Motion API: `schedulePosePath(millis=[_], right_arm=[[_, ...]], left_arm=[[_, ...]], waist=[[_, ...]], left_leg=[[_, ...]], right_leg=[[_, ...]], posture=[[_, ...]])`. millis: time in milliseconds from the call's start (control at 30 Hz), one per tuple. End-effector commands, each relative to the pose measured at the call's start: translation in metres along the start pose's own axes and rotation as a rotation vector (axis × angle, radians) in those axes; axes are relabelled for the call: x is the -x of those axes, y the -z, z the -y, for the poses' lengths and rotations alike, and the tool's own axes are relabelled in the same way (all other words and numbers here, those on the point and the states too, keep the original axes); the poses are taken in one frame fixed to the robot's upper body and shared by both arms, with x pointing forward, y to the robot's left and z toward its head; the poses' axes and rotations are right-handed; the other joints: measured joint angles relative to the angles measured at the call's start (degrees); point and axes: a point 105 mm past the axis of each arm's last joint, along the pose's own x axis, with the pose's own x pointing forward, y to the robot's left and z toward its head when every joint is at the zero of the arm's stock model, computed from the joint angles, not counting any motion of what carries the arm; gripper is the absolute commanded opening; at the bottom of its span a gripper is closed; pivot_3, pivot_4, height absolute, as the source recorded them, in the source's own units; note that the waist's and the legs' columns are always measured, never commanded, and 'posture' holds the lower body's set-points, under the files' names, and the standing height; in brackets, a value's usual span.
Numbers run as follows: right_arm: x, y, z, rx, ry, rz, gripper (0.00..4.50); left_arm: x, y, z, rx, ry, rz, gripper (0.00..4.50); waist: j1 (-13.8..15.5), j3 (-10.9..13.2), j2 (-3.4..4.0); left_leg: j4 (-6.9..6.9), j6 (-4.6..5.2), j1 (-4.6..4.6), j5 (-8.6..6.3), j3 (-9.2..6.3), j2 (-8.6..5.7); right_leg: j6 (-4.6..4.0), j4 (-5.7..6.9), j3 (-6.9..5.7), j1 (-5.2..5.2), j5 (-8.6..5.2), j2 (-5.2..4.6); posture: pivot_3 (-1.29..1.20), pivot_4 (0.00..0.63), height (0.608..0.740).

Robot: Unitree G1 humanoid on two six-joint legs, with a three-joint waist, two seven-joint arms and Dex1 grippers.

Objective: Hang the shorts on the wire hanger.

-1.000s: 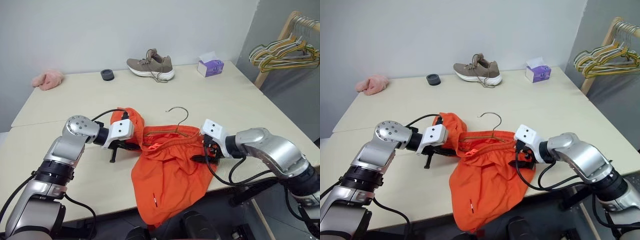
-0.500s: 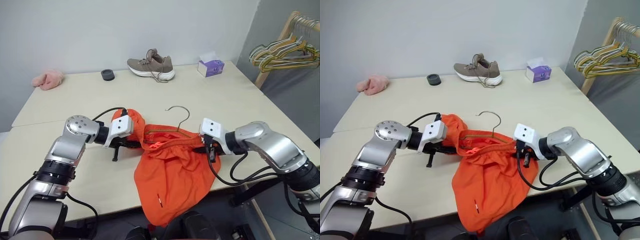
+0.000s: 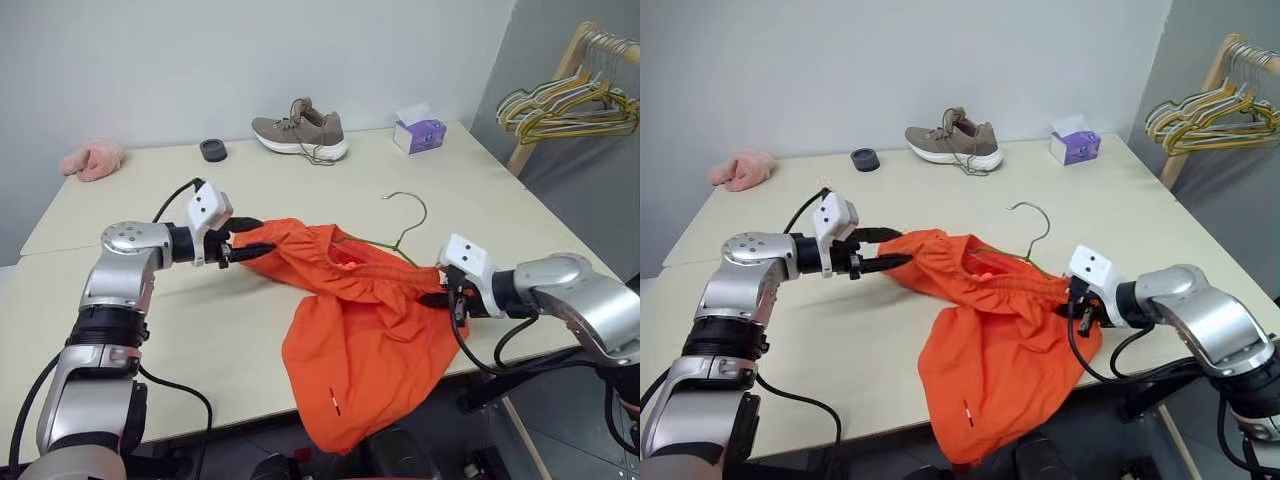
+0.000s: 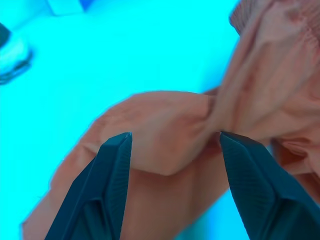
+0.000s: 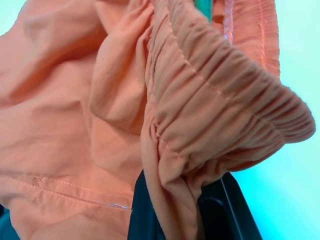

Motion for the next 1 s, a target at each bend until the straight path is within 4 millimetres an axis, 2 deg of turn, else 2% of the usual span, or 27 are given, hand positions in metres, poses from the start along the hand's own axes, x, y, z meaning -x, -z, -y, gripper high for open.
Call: schedulePosePath(millis=[33,100,233,333,533,700,767,900,1000], right_arm=[[0.017,0.0,0.014,-0.105,0.135,0.07,0.0],[0.019,0.003,0.014,-0.149,0.157,0.087,0.0],[0.041,0.029,0.027,-0.362,0.315,0.111,0.0],[0.056,0.042,0.036,-0.45,0.413,0.113,0.0],[0.11,0.078,0.066,-0.688,0.765,0.159,0.0],[0.15,0.102,0.077,-0.764,1.016,0.136,0.0],[0.165,0.108,0.082,-0.792,1.1,0.142,0.0],[0.184,0.111,0.088,-0.829,1.194,0.161,0.0],[0.205,0.11,0.101,-0.848,1.289,0.191,0.0]], left_arm=[[0.005,-0.023,-0.012,0.025,-0.064,0.107,2.92],[0.002,-0.026,-0.009,0.041,-0.05,0.123,2.92],[-0.023,-0.042,0.025,0.061,0.108,0.178,2.92],[-0.033,-0.051,0.041,0.06,0.178,0.199,2.92],[-0.063,-0.089,0.08,0.032,0.363,0.295,2.92],[-0.079,-0.115,0.104,0.002,0.458,0.357,2.92],[-0.084,-0.121,0.112,-0.014,0.481,0.367,2.92],[-0.091,-0.129,0.119,-0.039,0.474,0.385,2.92],[-0.097,-0.146,0.131,-0.034,0.469,0.46,2.92]], waist=[[0.0,-0.03,-0.04],[-0.04,-0.03,-0.03],[0.22,-0.04,-0.07],[0.01,-0.04,-0.06],[-1.21,-0.05,-0.03],[-2.34,-0.09,0.09],[-3.34,-0.13,0.18],[-5.39,-0.12,0.34],[-6.59,-0.05,0.53]], left_leg=[[0.0,0.0,-0.01,0.0,-0.02,0.0],[0.01,0.0,0.0,0.0,-0.01,-0.02],[0.01,0.0,-0.02,0.0,-0.05,-0.04],[0.03,0.0,0.0,0.0,0.02,-0.08],[-0.01,0.0,0.03,0.0,0.02,-0.06],[-0.04,0.02,0.03,-0.02,0.13,-0.06],[-0.08,0.05,0.05,-0.03,0.17,-0.06],[-0.11,0.08,0.09,-0.05,0.2,-0.06],[-0.13,0.11,0.09,-0.07,0.21,-0.05]], right_leg=[[0.0,0.0,-0.02,0.01,0.0,0.0],[0.0,0.04,0.0,0.01,0.0,-0.01],[0.0,0.02,-0.04,0.04,0.0,0.0],[0.0,0.01,0.03,0.08,0.0,-0.01],[0.02,-0.02,0.03,0.11,-0.01,0.06],[0.26,-0.07,0.12,0.11,-0.15,0.09],[0.28,-0.13,0.17,0.13,-0.17,0.11],[0.34,-0.21,0.2,0.18,-0.2,0.12],[0.37,-0.3,0.2,0.23,-0.22,0.13]], posture=[[-0.34,0.055,0.74],[-0.34,0.055,0.74],[-0.37,0.058,0.74],[-0.38,0.061,0.74],[-0.43,0.069,0.74],[-0.47,0.076,0.74],[-0.48,0.078,0.74],[-0.48,0.085,0.74],[-0.48,0.087,0.74]])
